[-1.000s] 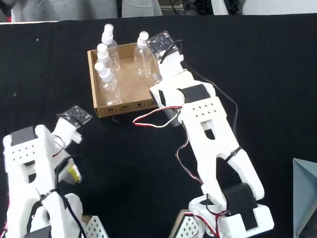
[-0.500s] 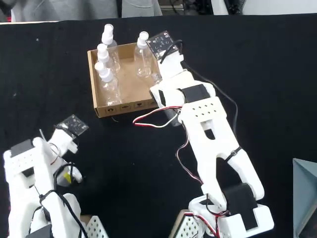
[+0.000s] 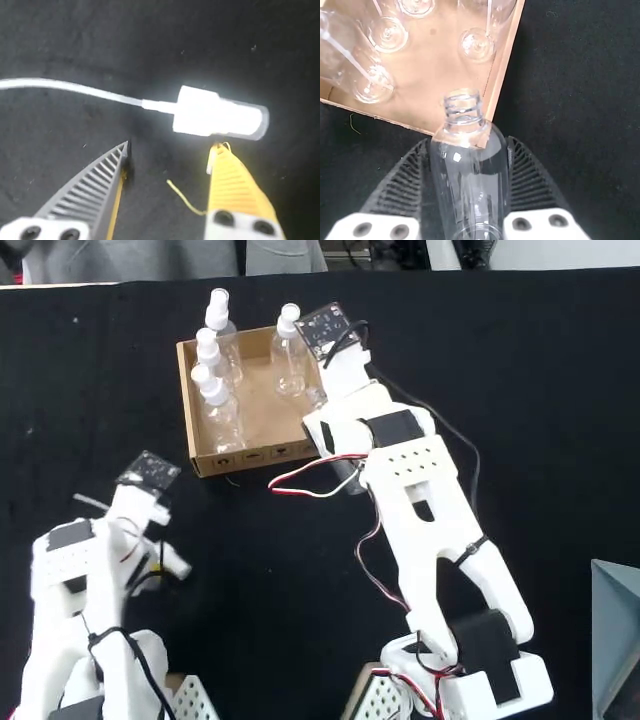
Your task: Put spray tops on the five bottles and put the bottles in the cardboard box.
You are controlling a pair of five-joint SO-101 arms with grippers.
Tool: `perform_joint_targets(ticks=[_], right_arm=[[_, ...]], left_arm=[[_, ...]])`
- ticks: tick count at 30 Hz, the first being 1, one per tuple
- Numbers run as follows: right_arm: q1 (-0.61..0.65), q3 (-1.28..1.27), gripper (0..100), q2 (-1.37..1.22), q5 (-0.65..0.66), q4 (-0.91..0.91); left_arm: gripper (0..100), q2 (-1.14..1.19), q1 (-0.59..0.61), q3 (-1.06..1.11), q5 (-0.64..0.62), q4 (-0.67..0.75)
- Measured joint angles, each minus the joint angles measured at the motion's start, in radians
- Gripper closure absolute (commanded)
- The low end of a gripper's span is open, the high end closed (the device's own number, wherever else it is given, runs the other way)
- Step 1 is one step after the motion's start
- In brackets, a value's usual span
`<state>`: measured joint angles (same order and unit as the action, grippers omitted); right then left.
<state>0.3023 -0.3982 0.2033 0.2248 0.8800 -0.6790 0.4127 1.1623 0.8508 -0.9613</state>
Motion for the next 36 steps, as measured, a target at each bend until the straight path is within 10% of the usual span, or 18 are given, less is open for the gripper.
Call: perform_joint_targets(ticks=[36], right_arm=[[0.000,0.000,96.6,0.000,0.000,0.000]], left_arm=[[76,0.000,-0.163,0.002,-0.586,0.152]])
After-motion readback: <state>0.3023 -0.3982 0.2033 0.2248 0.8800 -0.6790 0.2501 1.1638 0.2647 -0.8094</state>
